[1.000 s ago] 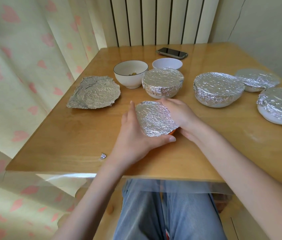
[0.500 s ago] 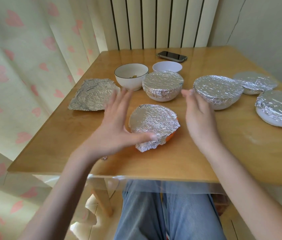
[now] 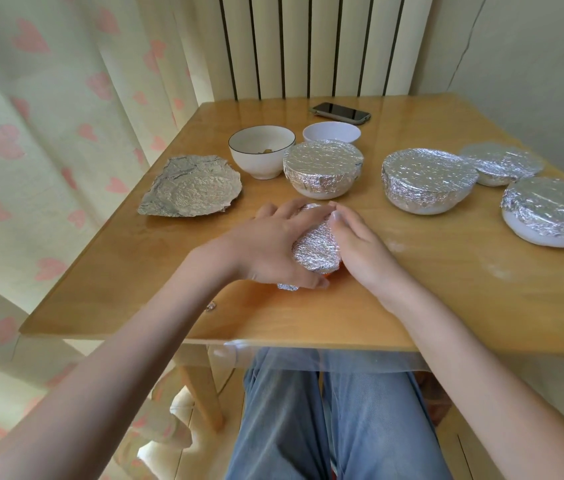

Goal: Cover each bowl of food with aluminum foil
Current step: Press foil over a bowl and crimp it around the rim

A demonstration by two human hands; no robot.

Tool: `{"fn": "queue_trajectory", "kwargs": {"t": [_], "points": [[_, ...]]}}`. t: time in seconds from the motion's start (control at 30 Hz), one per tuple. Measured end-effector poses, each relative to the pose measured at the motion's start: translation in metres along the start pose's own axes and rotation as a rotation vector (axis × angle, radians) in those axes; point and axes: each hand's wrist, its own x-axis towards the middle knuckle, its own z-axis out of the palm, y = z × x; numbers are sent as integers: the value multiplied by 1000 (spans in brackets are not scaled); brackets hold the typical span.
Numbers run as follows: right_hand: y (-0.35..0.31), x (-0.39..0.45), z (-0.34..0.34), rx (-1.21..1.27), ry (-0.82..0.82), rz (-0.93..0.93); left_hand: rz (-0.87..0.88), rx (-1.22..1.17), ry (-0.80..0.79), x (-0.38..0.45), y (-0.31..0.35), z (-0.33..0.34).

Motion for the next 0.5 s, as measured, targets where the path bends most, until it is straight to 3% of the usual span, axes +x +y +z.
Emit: {"fn": "queue_trajectory", "kwargs": {"t": [0.2, 0.4, 0.5], "points": [[-3, 21, -11, -16, -234, 14, -220, 33, 110, -5, 25, 8], [3, 25, -7, 49, -137, -27, -273, -32, 137, -7, 29, 9], [-2, 33, -12, 1, -200, 34, -345, -55, 180, -3, 37, 12]]}}
